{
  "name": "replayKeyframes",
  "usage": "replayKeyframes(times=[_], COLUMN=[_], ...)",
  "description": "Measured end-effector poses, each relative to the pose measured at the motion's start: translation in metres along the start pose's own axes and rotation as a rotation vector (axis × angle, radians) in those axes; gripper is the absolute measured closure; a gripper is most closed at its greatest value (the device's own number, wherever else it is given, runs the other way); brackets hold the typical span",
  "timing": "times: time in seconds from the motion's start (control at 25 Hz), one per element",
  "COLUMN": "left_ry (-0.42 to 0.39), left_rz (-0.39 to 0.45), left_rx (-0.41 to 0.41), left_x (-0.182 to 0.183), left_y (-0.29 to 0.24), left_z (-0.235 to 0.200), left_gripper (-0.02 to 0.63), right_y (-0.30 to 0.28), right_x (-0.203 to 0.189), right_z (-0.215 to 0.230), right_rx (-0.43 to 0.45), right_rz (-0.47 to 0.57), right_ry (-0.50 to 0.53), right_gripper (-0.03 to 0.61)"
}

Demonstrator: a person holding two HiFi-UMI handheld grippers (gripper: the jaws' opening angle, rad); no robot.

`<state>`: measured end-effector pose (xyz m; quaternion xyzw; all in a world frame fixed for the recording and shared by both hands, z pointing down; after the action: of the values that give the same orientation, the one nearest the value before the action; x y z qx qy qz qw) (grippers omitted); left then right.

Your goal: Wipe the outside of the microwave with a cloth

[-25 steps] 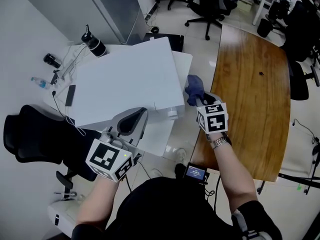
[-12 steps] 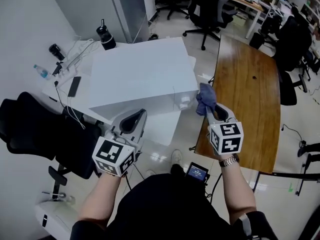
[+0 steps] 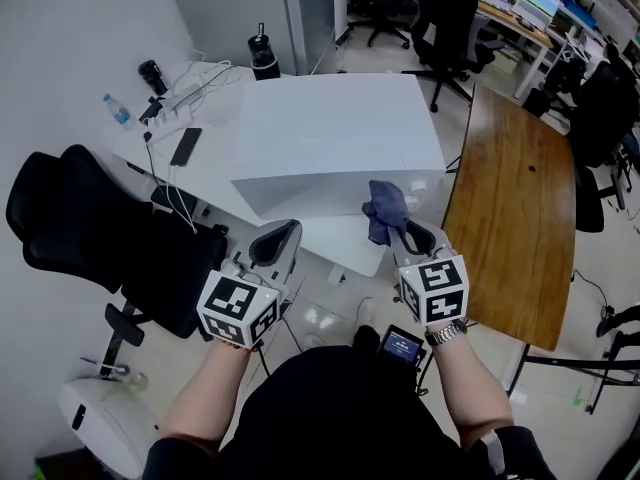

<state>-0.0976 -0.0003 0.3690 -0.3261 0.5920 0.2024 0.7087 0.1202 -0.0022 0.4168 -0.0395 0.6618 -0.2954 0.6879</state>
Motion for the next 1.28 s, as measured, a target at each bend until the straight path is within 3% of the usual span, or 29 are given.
replayKeyframes(times=[0.4, 0.76, 1.0, 1.28], left_ry=[0.032, 0.049, 0.054, 0.055], left_rz=[-0.020, -0.045, -0.061, -0.067], left_rx=[0.113, 0.201, 0.228, 0.229], left_x=[-0.027, -0.045, -0.056, -0.059], left_y=[0.072, 0.117, 0.128, 0.130], left_z=[-0.047, -0.084, -0.103, -0.115], left_gripper=[0.607, 0.607, 0.607, 0.607], right_y=[-0.065, -0.130, -0.171, -0.216], right_x=[0.005, -0.005, -0.015, -0.022], right_z=[-0.121, -0.193, -0.213, -0.211], right_rx=[0.186, 0.287, 0.297, 0.235], right_rz=[-0.008, -0.060, -0.112, -0.183], right_ry=[0.115, 0.152, 0.152, 0.151], right_gripper=[0.509, 0.509, 0.509, 0.509])
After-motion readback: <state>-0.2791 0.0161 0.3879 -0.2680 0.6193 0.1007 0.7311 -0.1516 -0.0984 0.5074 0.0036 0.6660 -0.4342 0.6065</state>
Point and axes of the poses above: the fingertips, and each gripper's own axes: y backward along the fingers, z to its right, x out of its top, the point moved 5 cm from there along y, backward along the fingers, and after that the axes turned 9 degrees about -y, right-handed, at the moved point
